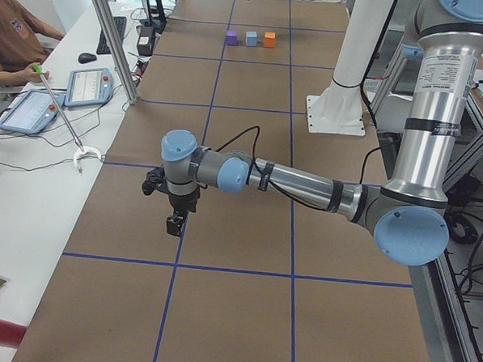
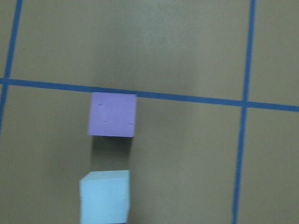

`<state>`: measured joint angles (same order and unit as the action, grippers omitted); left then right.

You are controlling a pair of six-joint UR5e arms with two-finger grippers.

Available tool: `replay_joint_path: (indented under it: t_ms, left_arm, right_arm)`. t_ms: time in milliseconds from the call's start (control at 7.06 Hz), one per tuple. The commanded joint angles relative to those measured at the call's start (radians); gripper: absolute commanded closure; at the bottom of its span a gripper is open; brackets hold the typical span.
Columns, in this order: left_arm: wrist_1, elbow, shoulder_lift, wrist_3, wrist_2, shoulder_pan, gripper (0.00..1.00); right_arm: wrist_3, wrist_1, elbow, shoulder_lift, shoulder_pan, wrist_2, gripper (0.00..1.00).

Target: Place blue block between orange and purple blocks

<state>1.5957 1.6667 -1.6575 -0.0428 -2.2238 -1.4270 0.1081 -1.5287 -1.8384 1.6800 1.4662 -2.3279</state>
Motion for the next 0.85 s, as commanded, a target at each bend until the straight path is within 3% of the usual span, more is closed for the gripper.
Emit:
replay_joint_path:
  t_ms: [0,425,709]
  left_arm:
    - [0.010,-0.001,0.066,-0.092,-0.093,-0.067,0.00]
    - [-0.002,0.014,0.113,-0.161,-0.129,-0.139,0.00]
    - [-0.005,0.028,0.117,-0.157,-0.128,-0.142,0.00]
  right_arm:
    - [-0.197,0.004,0.083,0.064,0.123,-0.053,0.00]
    - [-0.191,0.005,0.074,0.092,0.131,-0.039,0.00]
    - [-0.025,0.002,0.003,0.089,0.123,-0.039,0.00]
